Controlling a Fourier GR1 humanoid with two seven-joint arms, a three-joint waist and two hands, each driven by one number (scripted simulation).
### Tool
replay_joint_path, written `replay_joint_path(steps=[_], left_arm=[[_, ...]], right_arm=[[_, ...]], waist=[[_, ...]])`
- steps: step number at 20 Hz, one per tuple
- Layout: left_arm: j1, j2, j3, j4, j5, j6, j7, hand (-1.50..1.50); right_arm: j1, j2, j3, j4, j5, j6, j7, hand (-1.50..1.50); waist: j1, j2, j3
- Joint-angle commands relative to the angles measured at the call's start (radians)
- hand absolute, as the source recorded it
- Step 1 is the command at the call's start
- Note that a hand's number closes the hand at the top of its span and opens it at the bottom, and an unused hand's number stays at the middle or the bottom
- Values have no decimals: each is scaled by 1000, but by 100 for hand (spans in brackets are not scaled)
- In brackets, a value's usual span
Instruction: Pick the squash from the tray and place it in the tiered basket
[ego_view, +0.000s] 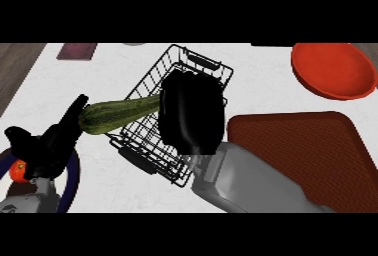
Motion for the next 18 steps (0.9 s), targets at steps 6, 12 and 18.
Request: replay_joint_path(steps=[6,12,18], left_arm=[[62,1,0,-58,-1,-24,12,0],[44,-25,-9,18,-35,-21,-64,0],[-43,-18,22,59,-10,-30,-17,0]], right_arm=[[-101,6,-16,240,49,-201,24,150],[-27,6,26,308,60,-455,-36,-150],[-192,6,51,488,-46,-562,-17,-150]], waist=[[9,0,0],[6,2,0],[20,6,0]])
